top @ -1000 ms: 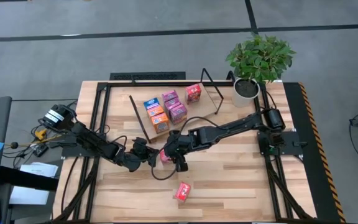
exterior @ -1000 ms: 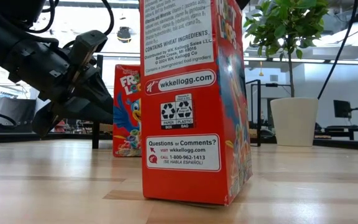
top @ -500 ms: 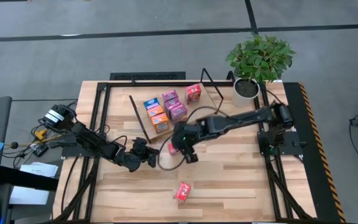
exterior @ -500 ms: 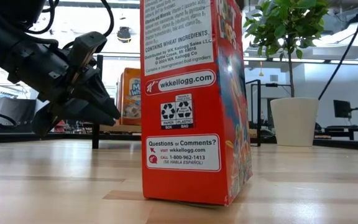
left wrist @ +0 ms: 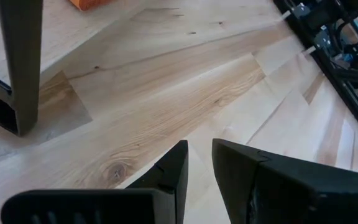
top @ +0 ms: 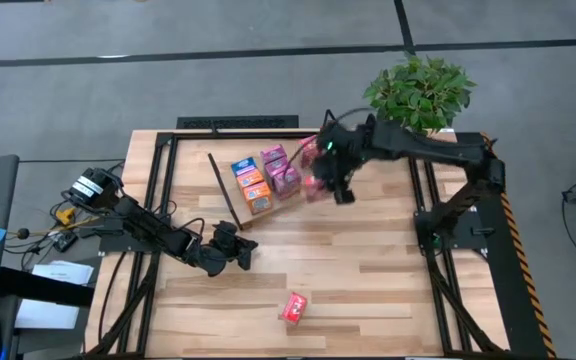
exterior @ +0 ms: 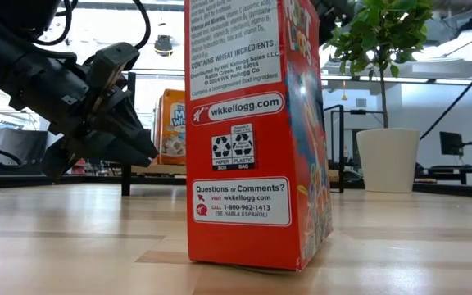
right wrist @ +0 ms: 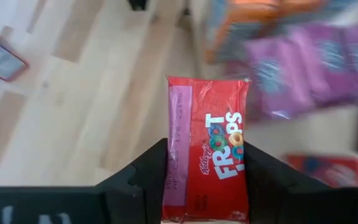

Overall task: Stack cereal on shelf
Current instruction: Put the top red cereal box on the shelf aligned with the other red cereal box

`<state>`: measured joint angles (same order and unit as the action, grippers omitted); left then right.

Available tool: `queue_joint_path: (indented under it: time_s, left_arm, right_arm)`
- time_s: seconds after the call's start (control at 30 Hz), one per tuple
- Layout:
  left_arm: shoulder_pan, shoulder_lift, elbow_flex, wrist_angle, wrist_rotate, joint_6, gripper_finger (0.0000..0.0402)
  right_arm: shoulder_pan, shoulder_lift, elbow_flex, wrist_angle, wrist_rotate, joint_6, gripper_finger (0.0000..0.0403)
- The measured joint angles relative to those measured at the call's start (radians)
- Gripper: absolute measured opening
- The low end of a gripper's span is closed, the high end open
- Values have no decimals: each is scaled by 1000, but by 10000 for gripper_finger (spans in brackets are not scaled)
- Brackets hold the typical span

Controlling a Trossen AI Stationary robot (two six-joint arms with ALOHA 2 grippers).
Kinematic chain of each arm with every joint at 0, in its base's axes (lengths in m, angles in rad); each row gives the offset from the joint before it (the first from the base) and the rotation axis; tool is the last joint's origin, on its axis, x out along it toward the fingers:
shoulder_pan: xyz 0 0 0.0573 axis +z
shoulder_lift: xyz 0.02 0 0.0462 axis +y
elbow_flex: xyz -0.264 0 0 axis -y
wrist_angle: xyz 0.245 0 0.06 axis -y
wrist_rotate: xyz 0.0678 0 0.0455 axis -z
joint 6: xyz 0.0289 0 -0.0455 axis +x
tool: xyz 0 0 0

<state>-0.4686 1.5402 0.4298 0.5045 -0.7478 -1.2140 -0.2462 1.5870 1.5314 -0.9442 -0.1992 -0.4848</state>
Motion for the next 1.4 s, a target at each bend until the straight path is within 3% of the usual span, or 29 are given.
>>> queue_joint_path:
  time_s: [0.27,0.43,0.97,1.4]
  left_arm:
    - [0,0,0,-7,0,2,61]
    - [0,0,0,-25,3,-2,61]
    - [0,0,0,-45,3,-14,62]
    - [0,0,0,-45,4,-14,62]
  right_arm:
    - [-212,0,0,11,-52,-186,187]
    - [-268,66,0,19,-119,-250,180]
    - [-310,136,0,67,-116,-331,179]
    - [-317,136,0,62,-119,-333,222]
